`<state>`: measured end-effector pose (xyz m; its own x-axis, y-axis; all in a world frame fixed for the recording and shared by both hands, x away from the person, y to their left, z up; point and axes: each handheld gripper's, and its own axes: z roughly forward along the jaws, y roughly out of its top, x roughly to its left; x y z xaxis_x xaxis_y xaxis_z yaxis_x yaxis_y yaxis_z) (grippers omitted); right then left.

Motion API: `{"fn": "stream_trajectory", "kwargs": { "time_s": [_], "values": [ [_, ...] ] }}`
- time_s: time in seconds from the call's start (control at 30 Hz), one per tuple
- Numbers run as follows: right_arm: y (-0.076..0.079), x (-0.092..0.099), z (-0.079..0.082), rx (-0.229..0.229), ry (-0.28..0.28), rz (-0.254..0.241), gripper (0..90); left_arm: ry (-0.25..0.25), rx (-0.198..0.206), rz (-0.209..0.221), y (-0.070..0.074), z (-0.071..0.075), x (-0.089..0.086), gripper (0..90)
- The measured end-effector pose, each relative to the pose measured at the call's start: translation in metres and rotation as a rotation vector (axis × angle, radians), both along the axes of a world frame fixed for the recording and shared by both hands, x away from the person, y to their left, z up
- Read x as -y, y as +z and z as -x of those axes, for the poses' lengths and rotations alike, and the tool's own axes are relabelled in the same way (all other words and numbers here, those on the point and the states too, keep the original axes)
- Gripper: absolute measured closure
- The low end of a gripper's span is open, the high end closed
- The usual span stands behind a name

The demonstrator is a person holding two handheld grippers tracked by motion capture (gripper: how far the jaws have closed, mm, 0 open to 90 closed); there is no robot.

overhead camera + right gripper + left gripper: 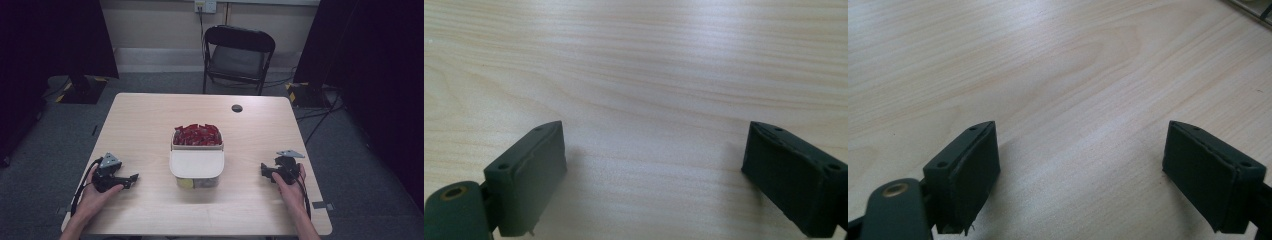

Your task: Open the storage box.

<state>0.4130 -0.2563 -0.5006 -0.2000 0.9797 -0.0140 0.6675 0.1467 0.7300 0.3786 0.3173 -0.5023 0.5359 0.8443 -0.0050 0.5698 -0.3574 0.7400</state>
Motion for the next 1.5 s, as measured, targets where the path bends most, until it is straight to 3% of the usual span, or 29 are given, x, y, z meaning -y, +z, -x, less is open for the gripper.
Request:
{"fn": "stream_trajectory", "kwargs": {
  "time_s": [1.0, 1.5],
  "values": [
    [0.004, -0.002, 0.002, -0.019, 0.022, 0.007, 14.3, 0.0, 0.001, 0.0, 0.0, 0.0, 0.0, 14.6],
    [0.02, 0.0, 0.01, 0.002, 0.055, -0.063, 15.5, 0.0, 0.0, 0.0, 0.0, 0.0, 0.0, 14.6]
  ]
}}
